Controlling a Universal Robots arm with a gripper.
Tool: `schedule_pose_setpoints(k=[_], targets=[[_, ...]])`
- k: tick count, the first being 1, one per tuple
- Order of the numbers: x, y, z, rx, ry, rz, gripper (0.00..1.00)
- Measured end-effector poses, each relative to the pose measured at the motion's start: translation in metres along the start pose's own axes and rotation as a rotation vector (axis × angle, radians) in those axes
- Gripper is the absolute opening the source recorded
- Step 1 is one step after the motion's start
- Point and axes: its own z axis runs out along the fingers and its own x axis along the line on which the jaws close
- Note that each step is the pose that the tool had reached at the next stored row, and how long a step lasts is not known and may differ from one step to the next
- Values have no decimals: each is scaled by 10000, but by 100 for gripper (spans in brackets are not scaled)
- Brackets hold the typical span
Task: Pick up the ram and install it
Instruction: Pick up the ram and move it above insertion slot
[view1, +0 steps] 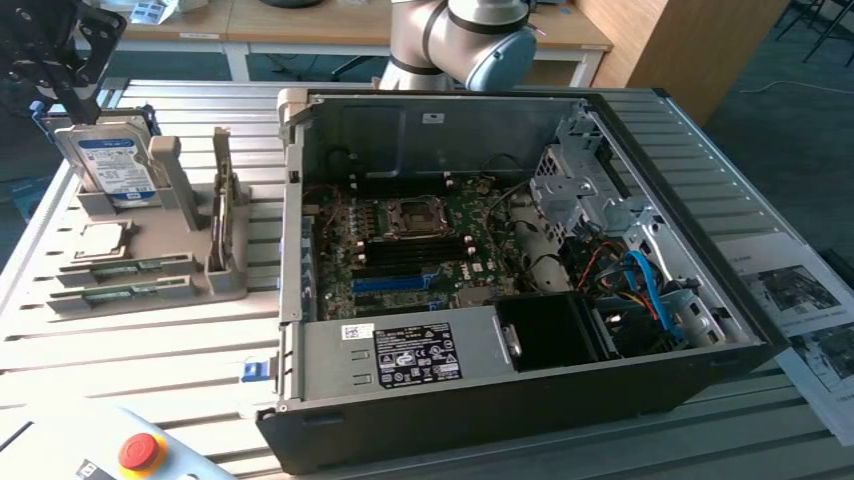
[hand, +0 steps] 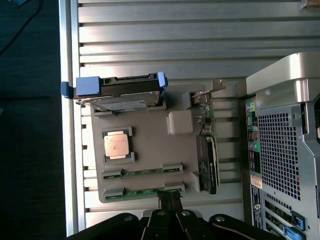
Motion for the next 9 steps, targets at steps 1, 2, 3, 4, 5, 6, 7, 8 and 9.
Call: schedule_pose_setpoints(k=[1, 2, 3, 4, 5, 6, 7, 8, 9], targets=[[0, 0, 0, 0, 0, -13, 10], [0, 0, 0, -1, 2, -34, 10], [0, 0, 0, -2, 4, -74, 10], [0, 0, 0, -3, 6, -127, 10], [0, -1, 0, -5, 10, -213, 10], [0, -1, 0, -7, 15, -321, 10], [0, -2, -1, -10, 21, -430, 10], [0, -1, -1, -12, 26, -541, 10], [0, -1, 0, -16, 30, -653, 10]])
